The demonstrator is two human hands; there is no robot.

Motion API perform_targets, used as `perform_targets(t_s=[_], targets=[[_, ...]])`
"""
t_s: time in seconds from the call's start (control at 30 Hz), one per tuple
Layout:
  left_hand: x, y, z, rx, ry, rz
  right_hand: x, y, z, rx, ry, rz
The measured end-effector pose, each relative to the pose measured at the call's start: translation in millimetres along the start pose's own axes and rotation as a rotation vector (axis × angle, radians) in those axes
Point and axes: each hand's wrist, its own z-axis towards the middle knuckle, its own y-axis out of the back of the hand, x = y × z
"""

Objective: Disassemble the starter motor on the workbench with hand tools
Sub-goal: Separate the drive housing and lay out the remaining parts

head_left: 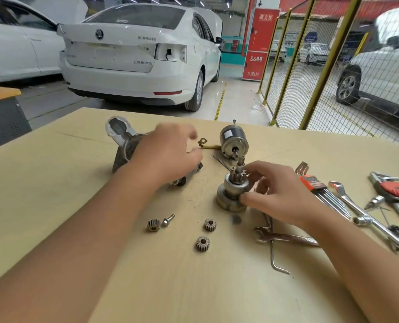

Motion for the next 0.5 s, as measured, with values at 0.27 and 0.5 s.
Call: perform_targets(t_s=[0.27,0.5], targets=[[15,-28,-1,0.261,0.066,0.298,5,-12,6,-0.035,0.060,-0.195],[23,-27,4,0.283,0.134,0.163,-6,22,6,-0.054,-0.140,-0.440]])
